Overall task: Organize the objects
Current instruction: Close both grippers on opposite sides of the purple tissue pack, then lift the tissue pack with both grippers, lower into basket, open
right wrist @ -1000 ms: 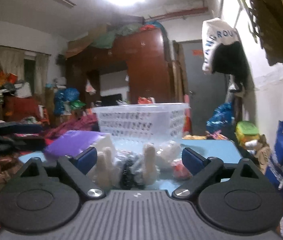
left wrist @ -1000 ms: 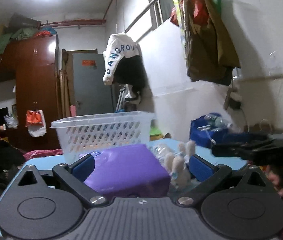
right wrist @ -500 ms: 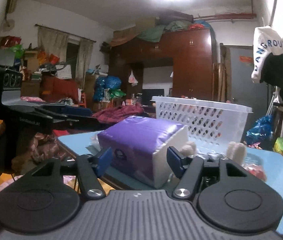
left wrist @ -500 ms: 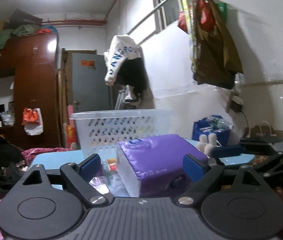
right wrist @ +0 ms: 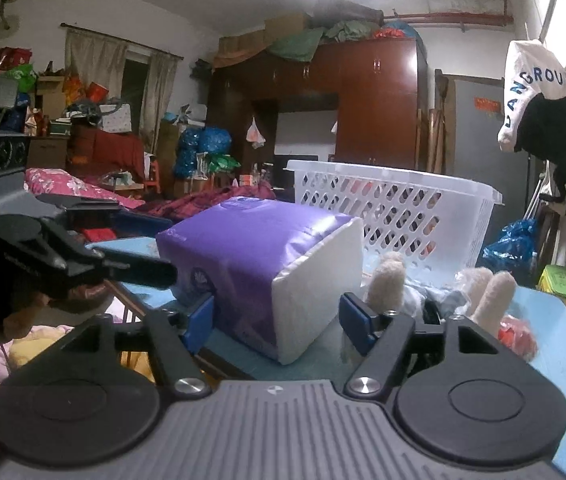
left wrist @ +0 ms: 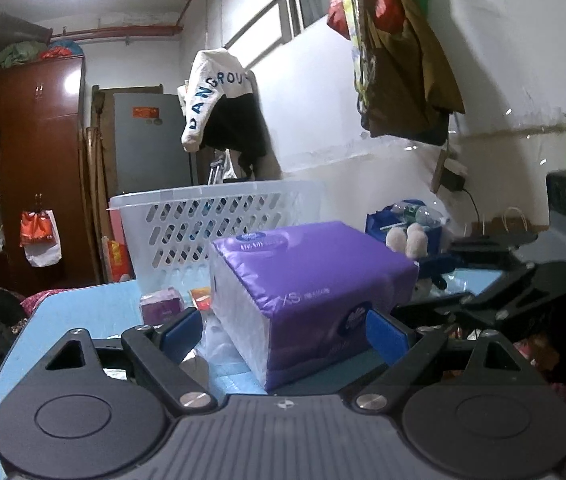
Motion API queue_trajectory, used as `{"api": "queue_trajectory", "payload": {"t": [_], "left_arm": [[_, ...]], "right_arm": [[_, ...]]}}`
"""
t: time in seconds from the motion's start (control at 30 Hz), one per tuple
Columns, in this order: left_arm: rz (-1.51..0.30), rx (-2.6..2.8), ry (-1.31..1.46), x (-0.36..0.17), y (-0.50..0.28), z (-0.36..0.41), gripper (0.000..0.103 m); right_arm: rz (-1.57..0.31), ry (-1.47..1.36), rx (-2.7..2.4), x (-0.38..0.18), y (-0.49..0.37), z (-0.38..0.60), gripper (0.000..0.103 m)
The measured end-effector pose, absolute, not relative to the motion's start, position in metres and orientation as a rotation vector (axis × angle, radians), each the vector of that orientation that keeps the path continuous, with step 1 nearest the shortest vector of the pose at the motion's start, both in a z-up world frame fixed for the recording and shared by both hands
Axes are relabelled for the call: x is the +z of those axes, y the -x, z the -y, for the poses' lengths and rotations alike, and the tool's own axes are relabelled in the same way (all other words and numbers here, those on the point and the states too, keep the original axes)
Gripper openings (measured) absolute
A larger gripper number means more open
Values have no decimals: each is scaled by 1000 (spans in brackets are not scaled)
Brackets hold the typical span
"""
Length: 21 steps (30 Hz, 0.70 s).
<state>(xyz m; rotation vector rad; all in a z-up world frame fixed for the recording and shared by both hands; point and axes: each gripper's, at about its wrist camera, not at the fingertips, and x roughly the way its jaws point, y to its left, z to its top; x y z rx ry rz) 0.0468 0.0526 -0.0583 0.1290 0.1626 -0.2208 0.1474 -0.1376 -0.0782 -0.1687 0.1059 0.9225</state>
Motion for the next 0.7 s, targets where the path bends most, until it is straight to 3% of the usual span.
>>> {"api": "queue_trajectory", "payload": {"t": [0.23,0.3,0.37,0.4,0.43,0.7], "left_arm": [[-162,-234,-130,-63,-53,-55,92],[-167,-248,-120,-65,-55,-56,86],[-175,-270,-104,-66,-57,-57,69],[-184,-295,-89,-66,-58,-58,66],[-183,-296,-82,-67,-58,-58,66],[-159,-263,-103,-63,-50,-51,63]], "right_arm": [[-99,185,944,-79,-150,136,74],[-89,195,946,-79,-150,136,73],[-82,205,949,-80,-151,136,67],[-81,207,955,-80,-151,136,60],[-88,206,964,-80,-153,135,55],[-63,205,970,-79,-150,137,53]]}}
